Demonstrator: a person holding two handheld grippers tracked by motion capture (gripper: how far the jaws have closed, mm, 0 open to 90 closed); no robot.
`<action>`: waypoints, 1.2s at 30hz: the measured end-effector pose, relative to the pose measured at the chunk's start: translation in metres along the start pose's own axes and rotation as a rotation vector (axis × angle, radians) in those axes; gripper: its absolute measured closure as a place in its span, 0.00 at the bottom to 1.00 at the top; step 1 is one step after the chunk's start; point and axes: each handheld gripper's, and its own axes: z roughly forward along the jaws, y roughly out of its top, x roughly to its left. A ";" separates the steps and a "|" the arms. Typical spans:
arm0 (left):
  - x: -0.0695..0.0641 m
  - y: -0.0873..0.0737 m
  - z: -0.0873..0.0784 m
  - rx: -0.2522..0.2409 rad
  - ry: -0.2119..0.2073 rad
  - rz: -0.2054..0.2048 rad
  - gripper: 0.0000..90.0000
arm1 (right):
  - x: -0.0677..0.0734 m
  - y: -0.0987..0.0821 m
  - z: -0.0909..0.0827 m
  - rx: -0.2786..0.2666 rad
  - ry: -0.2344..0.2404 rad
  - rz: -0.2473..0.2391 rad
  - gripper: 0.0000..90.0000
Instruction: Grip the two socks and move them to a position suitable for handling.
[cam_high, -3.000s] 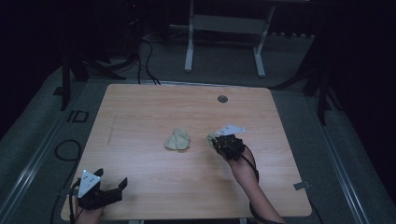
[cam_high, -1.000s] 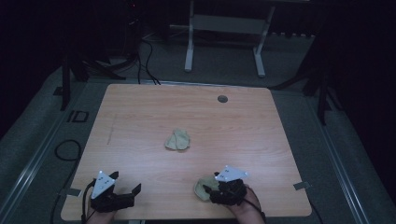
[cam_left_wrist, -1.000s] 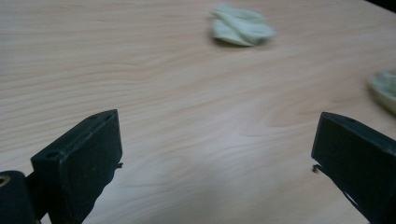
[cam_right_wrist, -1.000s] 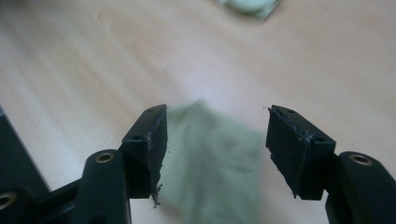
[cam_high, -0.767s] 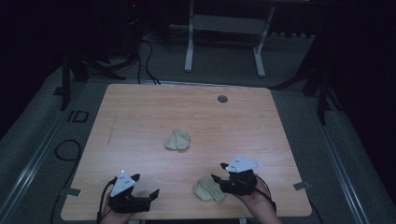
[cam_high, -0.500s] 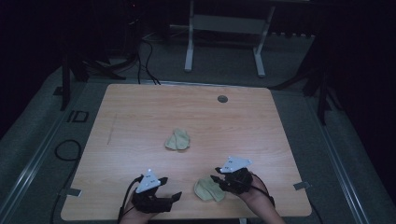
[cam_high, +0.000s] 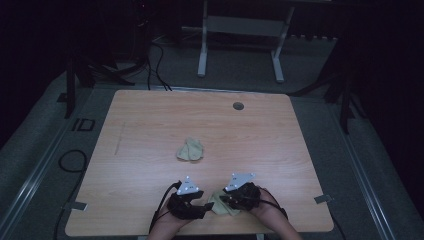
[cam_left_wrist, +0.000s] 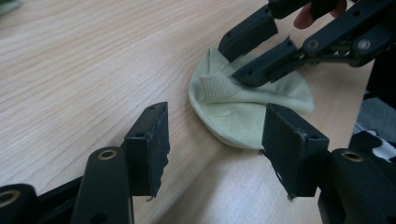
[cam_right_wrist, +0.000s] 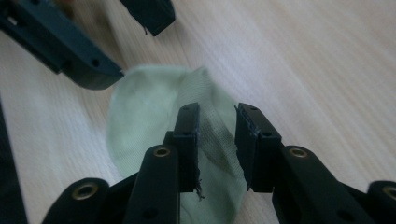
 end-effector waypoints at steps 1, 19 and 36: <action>0.000 0.001 0.003 0.010 -0.001 0.001 0.52 | -0.001 -0.001 0.002 0.010 0.003 -0.003 0.78; -0.005 0.003 0.016 0.056 0.012 0.025 0.99 | 0.005 -0.008 -0.006 -0.022 -0.035 0.043 0.97; 0.000 0.017 -0.038 -0.032 0.065 -0.003 0.99 | -0.004 -0.016 -0.100 -0.216 -0.160 0.167 0.97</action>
